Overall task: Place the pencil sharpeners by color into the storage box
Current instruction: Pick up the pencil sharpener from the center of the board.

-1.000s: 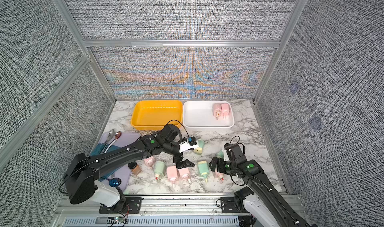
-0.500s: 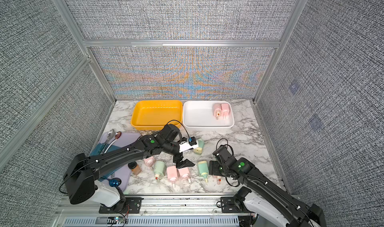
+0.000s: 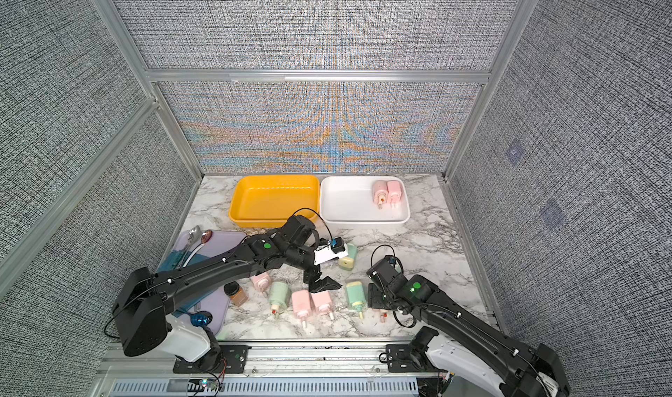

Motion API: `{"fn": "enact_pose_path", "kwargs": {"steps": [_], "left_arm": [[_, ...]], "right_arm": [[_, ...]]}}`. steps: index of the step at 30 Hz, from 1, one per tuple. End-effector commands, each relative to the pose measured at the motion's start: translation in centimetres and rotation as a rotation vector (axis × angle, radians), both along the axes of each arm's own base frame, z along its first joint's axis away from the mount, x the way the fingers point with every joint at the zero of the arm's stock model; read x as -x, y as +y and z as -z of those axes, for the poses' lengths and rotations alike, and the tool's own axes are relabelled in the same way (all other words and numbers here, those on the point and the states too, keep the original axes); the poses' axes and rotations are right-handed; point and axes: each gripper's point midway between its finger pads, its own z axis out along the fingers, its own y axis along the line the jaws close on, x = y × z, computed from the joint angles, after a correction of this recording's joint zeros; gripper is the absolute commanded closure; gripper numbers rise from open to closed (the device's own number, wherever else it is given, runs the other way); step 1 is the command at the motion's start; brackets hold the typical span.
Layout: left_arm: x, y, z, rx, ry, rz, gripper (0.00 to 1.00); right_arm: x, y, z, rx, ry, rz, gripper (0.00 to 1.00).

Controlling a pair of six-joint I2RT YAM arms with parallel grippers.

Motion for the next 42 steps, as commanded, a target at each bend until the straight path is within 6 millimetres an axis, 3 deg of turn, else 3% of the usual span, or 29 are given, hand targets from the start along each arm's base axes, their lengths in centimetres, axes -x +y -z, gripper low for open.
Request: {"fn": "enact_pose_path", "kwargs": {"steps": [1,9,18,23,27,31,34,37,42], "left_arm": [[0.0,0.1,0.0,-0.008,-0.009,0.006,0.01],[-0.1,-0.1,0.2,-0.012,-0.004,0.009,0.01],[0.0,0.1,0.5,-0.017,-0.002,0.007,0.01],[0.0,0.1,0.5,-0.017,-0.003,0.007,0.01],[-0.1,0.0,0.3,-0.013,-0.005,0.009,0.01],[-0.1,-0.1,0.2,-0.011,-0.005,0.009,0.01],[-0.1,-0.1,0.0,-0.007,-0.004,0.009,0.01],[0.1,-0.2,-1.6,0.036,-0.014,0.01,0.01],[-1.6,-0.6,-3.7,0.122,-0.08,-0.077,0.01]], "right_arm": [[0.0,-0.5,0.0,0.031,-0.003,0.023,0.24],[-0.5,0.9,-0.5,-0.002,-0.031,0.029,0.26],[-0.4,0.1,0.1,0.05,-0.029,0.034,0.32],[-0.3,0.0,-0.6,0.048,-0.036,0.025,0.56],[-0.3,0.2,-1.5,0.037,-0.044,0.017,0.67],[-0.8,0.4,-3.0,0.028,-0.07,0.01,0.78],[-1.2,1.0,-4.5,0.014,-0.089,-0.016,1.0],[-2.1,1.8,-7.4,-0.011,-0.133,-0.034,1.0],[-4.3,1.8,-12.0,0.0,-0.264,-0.012,1.0]]}}
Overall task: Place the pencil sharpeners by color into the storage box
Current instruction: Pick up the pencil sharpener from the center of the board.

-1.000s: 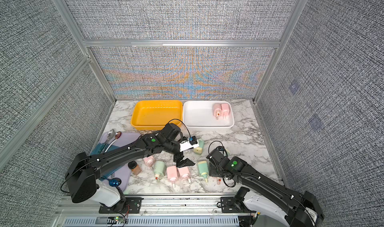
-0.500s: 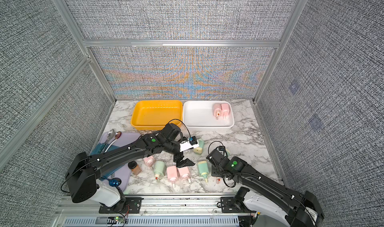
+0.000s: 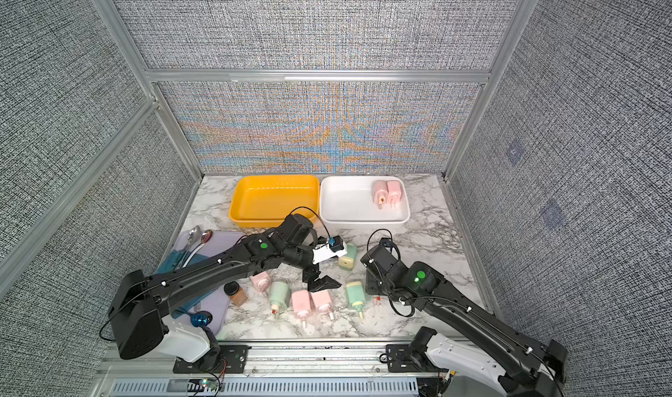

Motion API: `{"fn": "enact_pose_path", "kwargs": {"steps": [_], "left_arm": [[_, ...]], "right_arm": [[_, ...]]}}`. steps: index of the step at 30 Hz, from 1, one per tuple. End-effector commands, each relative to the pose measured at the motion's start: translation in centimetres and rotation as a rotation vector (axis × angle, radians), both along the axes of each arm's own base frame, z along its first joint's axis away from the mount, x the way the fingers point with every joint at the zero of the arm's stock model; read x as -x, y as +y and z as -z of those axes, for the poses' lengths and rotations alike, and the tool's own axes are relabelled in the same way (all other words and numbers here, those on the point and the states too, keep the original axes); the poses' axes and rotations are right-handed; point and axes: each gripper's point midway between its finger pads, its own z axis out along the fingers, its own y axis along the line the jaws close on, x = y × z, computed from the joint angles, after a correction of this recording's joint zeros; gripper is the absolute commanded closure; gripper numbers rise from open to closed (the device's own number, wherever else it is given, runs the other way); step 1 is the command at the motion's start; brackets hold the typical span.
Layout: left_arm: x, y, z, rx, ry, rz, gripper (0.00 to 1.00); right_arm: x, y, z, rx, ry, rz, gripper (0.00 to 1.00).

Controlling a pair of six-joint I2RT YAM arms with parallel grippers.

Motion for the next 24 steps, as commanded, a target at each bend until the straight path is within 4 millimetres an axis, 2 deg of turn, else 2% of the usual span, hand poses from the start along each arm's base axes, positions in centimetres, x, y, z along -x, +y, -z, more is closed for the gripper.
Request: {"fn": "enact_pose_path", "kwargs": {"steps": [1,6,11,15,20,24], "left_arm": [[-1.9,-0.6,-1.6,0.058,-0.049,-0.082,0.01],[-4.3,-1.0,-2.3,0.077,-0.069,-0.203,0.01],[-6.9,-1.0,-2.0,0.064,-0.072,-0.339,0.01],[-9.4,-0.6,-2.2,0.049,-0.074,-0.478,0.01],[-13.1,0.3,-4.8,0.123,-0.004,-0.671,0.01],[-16.1,1.2,-3.8,0.058,-0.042,-0.826,0.01]], "right_arm": [[-1.4,-1.1,-2.4,0.058,-0.099,0.02,1.0],[-4.5,-1.4,-5.9,0.044,-0.267,0.052,1.0],[-8.2,0.1,-8.5,-0.106,-0.453,0.019,1.0],[-11.7,0.5,-8.5,-0.198,-0.516,0.0,1.0],[-15.2,1.4,-6.9,-0.24,-0.479,-0.057,1.0],[-17.8,0.9,-5.5,-0.177,-0.412,-0.066,1.0]]}}
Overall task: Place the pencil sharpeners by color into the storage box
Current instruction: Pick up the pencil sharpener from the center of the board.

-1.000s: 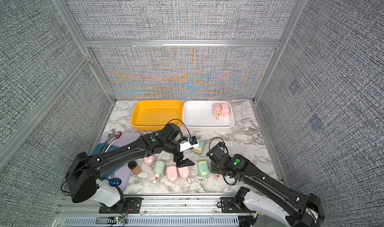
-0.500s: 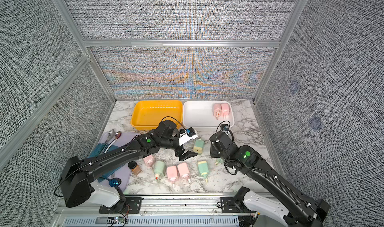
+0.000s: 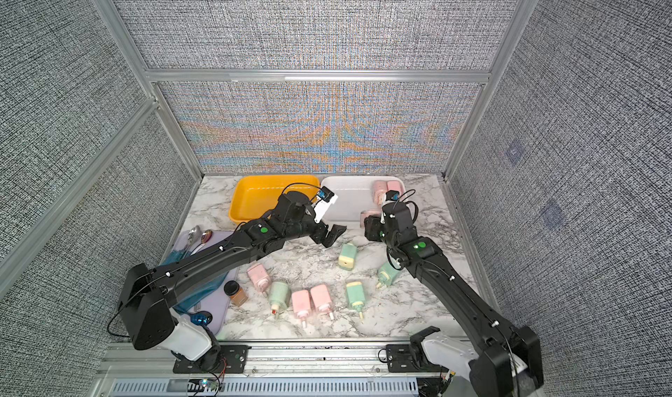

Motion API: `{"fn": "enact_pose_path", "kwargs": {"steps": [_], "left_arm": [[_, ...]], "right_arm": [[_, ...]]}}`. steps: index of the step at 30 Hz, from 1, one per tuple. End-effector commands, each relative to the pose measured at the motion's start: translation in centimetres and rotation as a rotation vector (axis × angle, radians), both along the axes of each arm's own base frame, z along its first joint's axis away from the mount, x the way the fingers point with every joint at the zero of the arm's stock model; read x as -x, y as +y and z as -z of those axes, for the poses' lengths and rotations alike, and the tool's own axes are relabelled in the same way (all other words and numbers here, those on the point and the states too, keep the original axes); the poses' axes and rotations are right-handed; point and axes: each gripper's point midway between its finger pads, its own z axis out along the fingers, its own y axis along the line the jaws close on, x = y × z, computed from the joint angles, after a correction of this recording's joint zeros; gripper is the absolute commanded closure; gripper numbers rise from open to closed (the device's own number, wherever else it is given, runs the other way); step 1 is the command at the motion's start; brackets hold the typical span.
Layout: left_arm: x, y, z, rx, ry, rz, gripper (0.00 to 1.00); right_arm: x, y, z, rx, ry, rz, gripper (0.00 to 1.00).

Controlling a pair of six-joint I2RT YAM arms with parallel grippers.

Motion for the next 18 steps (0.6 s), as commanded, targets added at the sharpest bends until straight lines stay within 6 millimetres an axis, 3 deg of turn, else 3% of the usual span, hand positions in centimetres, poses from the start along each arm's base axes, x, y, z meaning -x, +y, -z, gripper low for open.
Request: {"fn": "enact_pose_path", "kwargs": {"steps": [1,8,18], "left_arm": [[-3.0,1.4,1.3,-0.044,0.015,-0.198,0.0],[-6.8,2.5,3.9,-0.169,0.11,-0.366,0.0],[-10.6,3.3,6.4,-0.144,0.235,-0.485,0.0]], "right_arm": [[-2.3,1.1,-1.2,-0.019,-0.045,-0.075,1.0],[-5.9,-0.1,1.0,0.011,0.028,-0.037,1.0],[-11.3,-0.5,2.1,0.128,0.102,0.01,1.0]]}}
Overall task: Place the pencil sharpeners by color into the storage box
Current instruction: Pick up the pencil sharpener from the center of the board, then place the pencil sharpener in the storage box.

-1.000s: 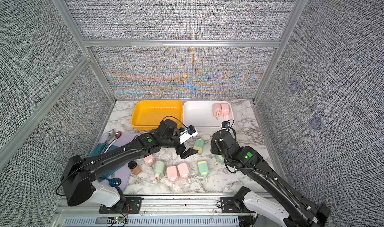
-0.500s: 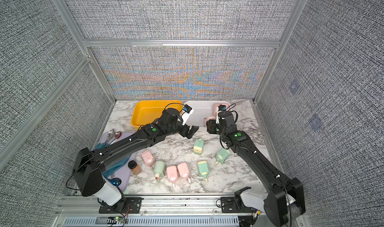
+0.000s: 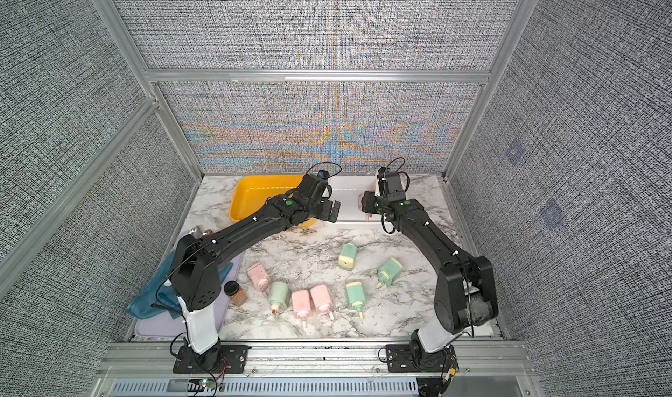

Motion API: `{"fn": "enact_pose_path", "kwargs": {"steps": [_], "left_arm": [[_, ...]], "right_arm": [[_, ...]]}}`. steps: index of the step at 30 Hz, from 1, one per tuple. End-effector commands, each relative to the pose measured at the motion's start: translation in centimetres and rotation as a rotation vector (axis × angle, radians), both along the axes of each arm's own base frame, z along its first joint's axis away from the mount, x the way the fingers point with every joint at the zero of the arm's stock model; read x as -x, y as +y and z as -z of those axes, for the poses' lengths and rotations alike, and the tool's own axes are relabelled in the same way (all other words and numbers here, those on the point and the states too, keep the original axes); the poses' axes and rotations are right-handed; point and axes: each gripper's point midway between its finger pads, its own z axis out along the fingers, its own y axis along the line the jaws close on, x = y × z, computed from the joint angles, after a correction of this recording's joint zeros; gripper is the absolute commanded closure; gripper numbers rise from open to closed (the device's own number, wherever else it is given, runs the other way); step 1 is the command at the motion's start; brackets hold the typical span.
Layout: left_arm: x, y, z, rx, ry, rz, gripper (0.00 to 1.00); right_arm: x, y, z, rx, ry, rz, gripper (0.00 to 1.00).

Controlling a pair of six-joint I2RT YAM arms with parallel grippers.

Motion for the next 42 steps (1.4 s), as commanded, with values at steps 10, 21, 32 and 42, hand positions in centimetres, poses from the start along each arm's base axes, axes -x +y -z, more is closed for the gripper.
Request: {"fn": "enact_pose_path", "kwargs": {"steps": [10,21,32,42], "left_arm": [[-5.1,3.5,4.2,-0.056,0.097,-0.235,0.0],[-7.8,3.0,7.5,-0.037,0.151,-0.229,0.0],[-10.0,3.7,9.3,-0.075,0.134,-0.275,0.0],[-10.6,4.9,11.4,-0.119,0.15,-0.315,0.0]], "right_arm": [[-6.3,0.1,0.4,0.189,0.042,0.048,1.0],[-10.0,0.4,3.2,0.348,0.092,0.115,1.0],[-11.9,1.2,5.9,0.352,0.136,0.138,1.0],[-13.2,1.0,8.0,0.394,0.175,0.196,1.0]]}}
